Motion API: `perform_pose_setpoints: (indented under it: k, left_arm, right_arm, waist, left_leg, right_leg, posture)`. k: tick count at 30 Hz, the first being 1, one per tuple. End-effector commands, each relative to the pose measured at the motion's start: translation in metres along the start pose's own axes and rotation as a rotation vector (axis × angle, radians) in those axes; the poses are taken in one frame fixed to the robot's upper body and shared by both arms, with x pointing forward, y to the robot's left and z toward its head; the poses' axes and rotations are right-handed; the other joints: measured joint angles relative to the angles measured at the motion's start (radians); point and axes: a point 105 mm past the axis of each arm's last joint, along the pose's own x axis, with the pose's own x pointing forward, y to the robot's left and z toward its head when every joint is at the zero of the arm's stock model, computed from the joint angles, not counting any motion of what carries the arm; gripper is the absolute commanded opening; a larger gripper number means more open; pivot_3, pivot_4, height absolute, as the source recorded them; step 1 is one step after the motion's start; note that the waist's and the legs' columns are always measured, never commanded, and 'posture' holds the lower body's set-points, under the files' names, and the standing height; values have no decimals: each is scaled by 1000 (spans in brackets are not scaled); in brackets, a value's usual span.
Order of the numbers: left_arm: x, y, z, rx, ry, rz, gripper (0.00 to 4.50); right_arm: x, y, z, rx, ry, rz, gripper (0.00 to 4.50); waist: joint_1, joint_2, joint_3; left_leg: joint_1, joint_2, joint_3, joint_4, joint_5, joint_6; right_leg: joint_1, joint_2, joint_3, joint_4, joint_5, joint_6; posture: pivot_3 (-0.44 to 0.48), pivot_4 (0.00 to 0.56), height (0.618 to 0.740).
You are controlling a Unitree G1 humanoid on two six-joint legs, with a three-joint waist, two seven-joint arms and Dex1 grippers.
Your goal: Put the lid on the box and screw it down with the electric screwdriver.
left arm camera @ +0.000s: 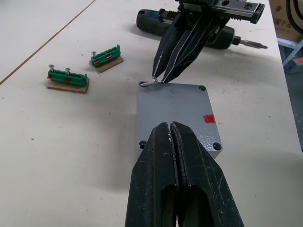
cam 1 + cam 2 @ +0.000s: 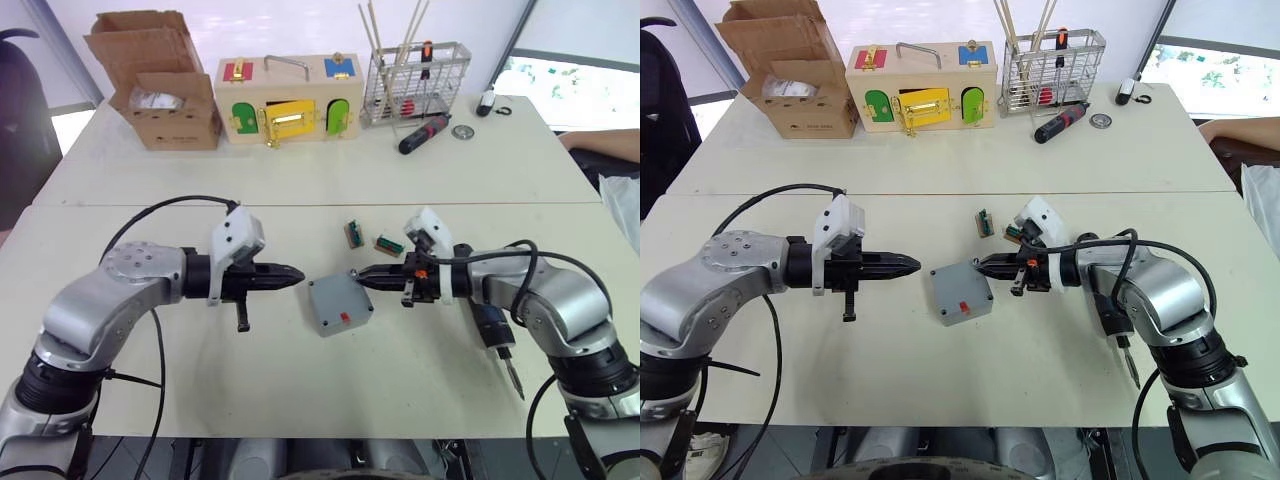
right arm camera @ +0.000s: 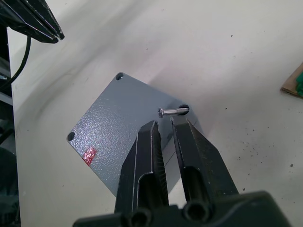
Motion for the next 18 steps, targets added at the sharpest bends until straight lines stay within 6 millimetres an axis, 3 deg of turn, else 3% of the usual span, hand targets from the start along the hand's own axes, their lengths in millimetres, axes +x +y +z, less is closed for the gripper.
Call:
perform_pose_setpoints:
  k: [1, 9, 18]
  left_arm:
    - [2, -3, 2, 24, -12, -8, 0]
    - [2, -4, 0, 24, -9, -8, 0]
    - [3, -3, 0, 31, -9, -11, 0]
  right_arm:
    - [-1, -2, 11, -34, -34, -14, 439]
    - [-5, 2, 8, -34, -17, -1, 439]
    - [-4, 19, 18, -31, -72, 43, 439]
  waist:
    - [0, 0, 0]
    - [0, 0, 0]
    - [1, 0, 0]
  left_leg:
    - [0, 0, 0, 0, 0, 0]
    - [0, 0, 0, 0, 0, 0]
    - [0, 0, 0, 0, 0, 0]
  right_leg:
    - [0, 0, 0, 0, 0, 0]
    - [0, 0, 0, 0, 0, 0]
    - [0, 0, 0, 0, 0, 0]
  posture:
    - [0, 150, 740]
    - [0, 150, 740]
    - [0, 150, 740]
